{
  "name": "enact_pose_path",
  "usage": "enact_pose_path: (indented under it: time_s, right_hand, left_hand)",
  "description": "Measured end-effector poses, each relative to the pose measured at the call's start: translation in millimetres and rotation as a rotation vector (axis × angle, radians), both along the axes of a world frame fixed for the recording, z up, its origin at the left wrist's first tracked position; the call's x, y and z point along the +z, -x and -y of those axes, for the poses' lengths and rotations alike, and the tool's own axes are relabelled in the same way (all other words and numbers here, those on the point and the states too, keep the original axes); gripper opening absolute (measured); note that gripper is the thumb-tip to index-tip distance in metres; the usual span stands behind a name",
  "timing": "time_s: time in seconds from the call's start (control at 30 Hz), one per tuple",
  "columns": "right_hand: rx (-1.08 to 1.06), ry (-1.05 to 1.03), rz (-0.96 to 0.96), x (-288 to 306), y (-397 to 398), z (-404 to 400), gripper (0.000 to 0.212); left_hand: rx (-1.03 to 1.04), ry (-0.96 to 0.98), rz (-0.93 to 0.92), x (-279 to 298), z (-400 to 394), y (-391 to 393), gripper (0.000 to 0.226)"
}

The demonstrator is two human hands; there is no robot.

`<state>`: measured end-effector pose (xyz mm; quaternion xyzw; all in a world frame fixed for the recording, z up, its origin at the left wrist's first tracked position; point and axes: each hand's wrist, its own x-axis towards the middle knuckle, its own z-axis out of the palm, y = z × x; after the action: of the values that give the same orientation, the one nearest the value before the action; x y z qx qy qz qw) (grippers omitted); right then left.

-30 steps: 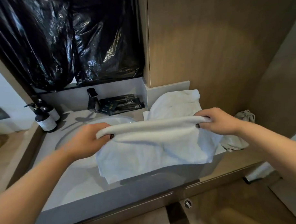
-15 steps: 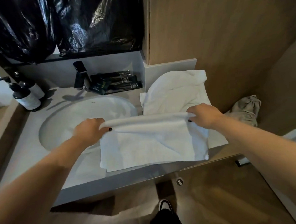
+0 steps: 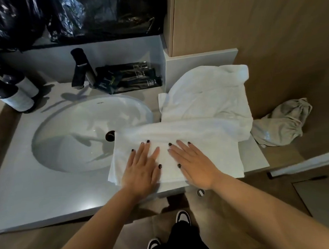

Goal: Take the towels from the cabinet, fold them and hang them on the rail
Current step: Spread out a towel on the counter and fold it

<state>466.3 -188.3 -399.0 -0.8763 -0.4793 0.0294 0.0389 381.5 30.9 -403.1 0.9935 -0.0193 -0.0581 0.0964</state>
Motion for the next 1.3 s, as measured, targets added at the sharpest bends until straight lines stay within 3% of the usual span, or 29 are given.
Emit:
enact_pose_path:
  time_s: [0.1,0.2,0.4,0.53,0.67,0.83,0.93,1.1,1.3]
  right_hand:
    - [-0.026,0.026,-0.04,0,-6,3,0.057]
    - [-0.044,0.018,-0.088,-1,-5,5,0.059]
    - [-0.067,0.008,-0.17,3,-6,6,0.068]
    - [-0.066,0.039,-0.185,5,-4,9,0.073]
    - [-0.08,0.042,-0.223,7,-4,10,0.075]
    - [-0.11,0.056,-0.247,14,-1,4,0.073]
    - [-0.082,-0.019,-0.132,15,-3,-4,0.061]
    - [-0.114,0.01,-0.115,2,-10,-1,0.061]
    - [-0.134,0.049,-0.111,1,-16,7,0.069]
  left_hand:
    - [0.009,0.022,0.036,2,-12,2,0.069]
    - [-0.212,0.017,0.087,2,-26,11,0.067]
    - [-0.531,-0.096,0.286,3,-43,9,0.045]
    - [-0.583,-0.071,0.349,6,-51,12,0.025]
    - [-0.621,-0.055,0.335,16,-58,15,0.052]
    - [-0.539,0.044,0.303,37,-52,8,0.043]
    - [-0.415,0.109,0.314,40,-33,-15,0.037]
    - [-0.329,0.029,0.031,10,-4,-32,0.067]
    - [-0.24,-0.063,0.027,-2,-2,-27,0.079]
